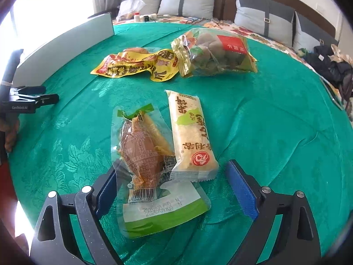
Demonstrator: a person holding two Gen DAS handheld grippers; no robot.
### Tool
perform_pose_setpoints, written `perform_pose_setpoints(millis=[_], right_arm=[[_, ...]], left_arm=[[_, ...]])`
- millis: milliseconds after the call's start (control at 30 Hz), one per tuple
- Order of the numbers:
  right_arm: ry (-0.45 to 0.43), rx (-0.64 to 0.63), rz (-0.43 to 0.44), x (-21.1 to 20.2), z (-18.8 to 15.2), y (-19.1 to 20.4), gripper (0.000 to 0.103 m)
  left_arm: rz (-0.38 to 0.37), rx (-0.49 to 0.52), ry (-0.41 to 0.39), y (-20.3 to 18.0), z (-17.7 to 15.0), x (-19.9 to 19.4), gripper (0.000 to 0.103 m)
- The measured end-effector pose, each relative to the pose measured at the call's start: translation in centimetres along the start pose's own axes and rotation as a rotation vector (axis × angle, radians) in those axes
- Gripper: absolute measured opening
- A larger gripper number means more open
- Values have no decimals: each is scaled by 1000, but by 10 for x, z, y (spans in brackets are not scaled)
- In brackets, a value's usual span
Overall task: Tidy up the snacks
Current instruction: 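Move the left tool over the clear orange sausage pack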
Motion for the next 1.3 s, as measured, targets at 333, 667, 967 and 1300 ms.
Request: perform_pose_setpoints(millis=[333,667,967,1300], right_arm=[[-1,2,3,-1,-2,-1,94],[-1,2,3,0,-2,-1,94],[-1,2,3,0,-3,0,94],[-1,4,5,1,-3,-1,94]], left_arm=[[-14,88,-44,-52,133,45,96],[-167,277,132,-96,78,67,85],[-223,644,178,-127,118,86,86],[-152,449,143,-124,171,150,96]])
Point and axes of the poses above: each gripper's, at about its wrist camera, not at the fingertips, and x roughly the way its jaws point, y to its left, z to its top, the point moved 5 cm from there along x, roughly the way its jaws point, and after that the axes turned 11 degrees about -y, right-handed, at the moved point
